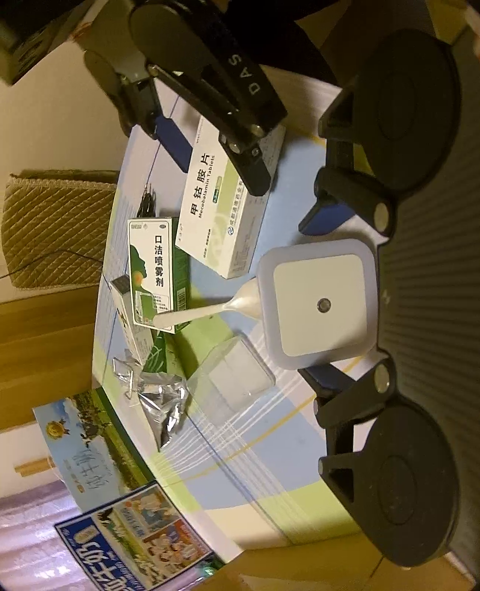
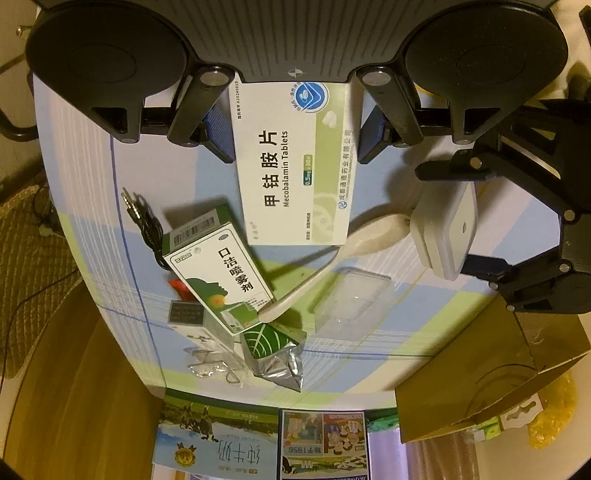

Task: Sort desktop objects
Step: 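Carry the night light and medicine box with both grippers over the cardboard box, then open the left gripper dropping the night light while the right releases the medicine box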

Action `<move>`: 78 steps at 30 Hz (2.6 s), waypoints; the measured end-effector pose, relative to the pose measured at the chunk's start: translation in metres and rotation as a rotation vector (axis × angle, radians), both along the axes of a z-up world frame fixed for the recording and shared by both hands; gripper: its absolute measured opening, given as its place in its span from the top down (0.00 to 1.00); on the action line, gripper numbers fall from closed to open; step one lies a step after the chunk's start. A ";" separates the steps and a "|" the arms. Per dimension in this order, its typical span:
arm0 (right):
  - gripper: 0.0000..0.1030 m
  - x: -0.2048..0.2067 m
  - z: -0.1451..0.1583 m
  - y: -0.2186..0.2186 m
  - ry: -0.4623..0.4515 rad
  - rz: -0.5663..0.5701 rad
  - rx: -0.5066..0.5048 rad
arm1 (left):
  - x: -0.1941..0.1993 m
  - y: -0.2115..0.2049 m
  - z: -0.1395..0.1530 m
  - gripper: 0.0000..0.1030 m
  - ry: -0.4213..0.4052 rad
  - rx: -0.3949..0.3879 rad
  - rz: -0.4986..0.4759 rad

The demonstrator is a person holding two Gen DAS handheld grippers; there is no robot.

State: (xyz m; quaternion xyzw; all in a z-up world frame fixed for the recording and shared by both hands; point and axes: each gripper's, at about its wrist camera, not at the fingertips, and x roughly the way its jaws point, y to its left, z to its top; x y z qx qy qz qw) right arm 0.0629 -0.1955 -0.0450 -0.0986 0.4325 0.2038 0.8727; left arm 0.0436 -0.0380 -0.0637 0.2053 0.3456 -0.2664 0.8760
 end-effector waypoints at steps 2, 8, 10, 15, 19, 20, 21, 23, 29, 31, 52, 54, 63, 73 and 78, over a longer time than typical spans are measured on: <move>0.34 0.000 -0.001 0.001 -0.004 0.002 -0.003 | 0.001 0.003 0.000 0.38 0.010 -0.013 0.009; 0.33 0.006 -0.007 0.005 -0.007 -0.002 -0.013 | 0.001 0.011 0.003 0.39 0.029 -0.058 0.060; 0.34 0.007 -0.008 0.005 -0.001 -0.014 -0.003 | 0.002 0.015 0.005 0.40 0.034 -0.090 0.096; 0.34 0.003 -0.004 0.005 -0.025 -0.030 0.005 | 0.001 0.021 0.011 0.40 0.030 -0.133 0.141; 0.34 -0.004 0.008 0.004 -0.060 -0.043 0.017 | 0.001 0.024 0.019 0.40 0.025 -0.149 0.159; 0.34 -0.005 0.011 0.004 -0.065 -0.047 0.020 | 0.001 0.025 0.022 0.40 0.023 -0.153 0.166; 0.34 -0.006 0.014 0.004 -0.072 -0.051 0.024 | 0.001 0.026 0.025 0.40 0.019 -0.157 0.172; 0.34 -0.007 0.023 0.006 -0.092 -0.052 0.034 | 0.000 0.031 0.034 0.40 0.005 -0.163 0.187; 0.34 0.000 0.064 0.030 -0.166 -0.005 0.082 | -0.003 0.061 0.075 0.40 -0.069 -0.166 0.257; 0.34 0.005 0.078 0.046 -0.191 0.028 0.102 | -0.004 0.078 0.092 0.40 -0.097 -0.164 0.295; 0.34 0.114 0.130 0.312 -0.131 0.271 0.263 | 0.066 0.295 0.137 0.40 -0.148 -0.007 0.551; 0.34 0.119 0.122 0.319 -0.117 0.265 0.253 | 0.073 0.299 0.128 0.40 -0.139 -0.006 0.542; 0.34 0.136 0.101 0.336 -0.077 0.255 0.234 | 0.085 0.308 0.106 0.39 -0.135 0.013 0.505; 0.34 0.138 0.099 0.348 -0.080 0.263 0.229 | 0.054 0.315 0.117 0.33 -0.200 0.006 0.544; 0.33 0.136 0.098 0.353 -0.091 0.287 0.224 | 0.037 0.317 0.122 0.33 -0.210 -0.027 0.571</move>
